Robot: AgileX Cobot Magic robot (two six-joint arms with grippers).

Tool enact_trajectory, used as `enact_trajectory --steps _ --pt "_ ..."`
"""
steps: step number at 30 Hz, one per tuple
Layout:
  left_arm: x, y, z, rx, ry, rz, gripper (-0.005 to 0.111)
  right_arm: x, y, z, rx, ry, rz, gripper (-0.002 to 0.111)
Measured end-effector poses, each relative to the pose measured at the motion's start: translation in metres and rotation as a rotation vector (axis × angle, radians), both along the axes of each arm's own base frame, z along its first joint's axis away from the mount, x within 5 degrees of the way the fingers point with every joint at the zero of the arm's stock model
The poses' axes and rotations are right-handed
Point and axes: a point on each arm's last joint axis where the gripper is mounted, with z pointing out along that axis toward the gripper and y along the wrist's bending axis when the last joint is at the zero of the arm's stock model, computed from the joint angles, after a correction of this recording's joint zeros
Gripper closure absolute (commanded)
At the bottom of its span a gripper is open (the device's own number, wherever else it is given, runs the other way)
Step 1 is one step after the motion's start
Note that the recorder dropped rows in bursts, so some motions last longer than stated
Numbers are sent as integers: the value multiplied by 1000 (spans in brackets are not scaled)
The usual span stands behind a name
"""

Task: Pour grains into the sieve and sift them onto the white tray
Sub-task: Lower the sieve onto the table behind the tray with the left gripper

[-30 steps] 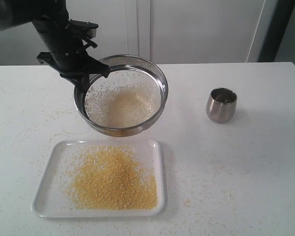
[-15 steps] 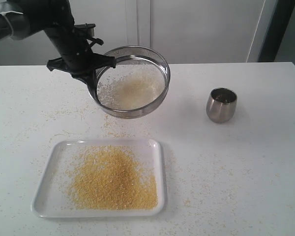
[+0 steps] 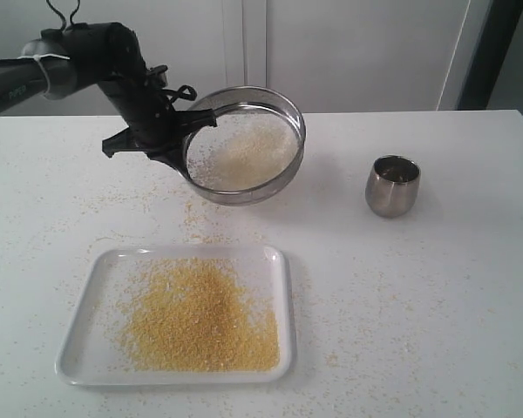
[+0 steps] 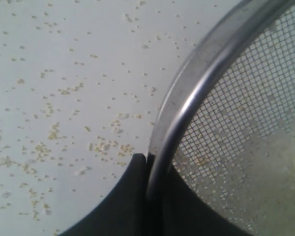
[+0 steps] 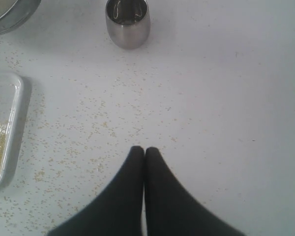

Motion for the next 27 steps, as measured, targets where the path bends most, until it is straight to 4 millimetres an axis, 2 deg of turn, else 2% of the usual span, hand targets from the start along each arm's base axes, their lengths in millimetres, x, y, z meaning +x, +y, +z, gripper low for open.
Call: enact_trajectory --steps 5,14,22,25,27 --pt "0 -4 -2 -51 22 14 107 0 0 0 0 0 0 108" --pt "-2 -4 -29 -22 125 22 107 0 0 0 1 0 -1 108" --pt "-6 -2 -31 18 160 -13 107 0 0 0 1 0 -1 108" --pt "-6 -2 -32 20 159 -13 99 0 0 0 1 0 -1 108" --pt "-6 -2 -32 22 157 -20 89 0 0 0 1 0 -1 108"
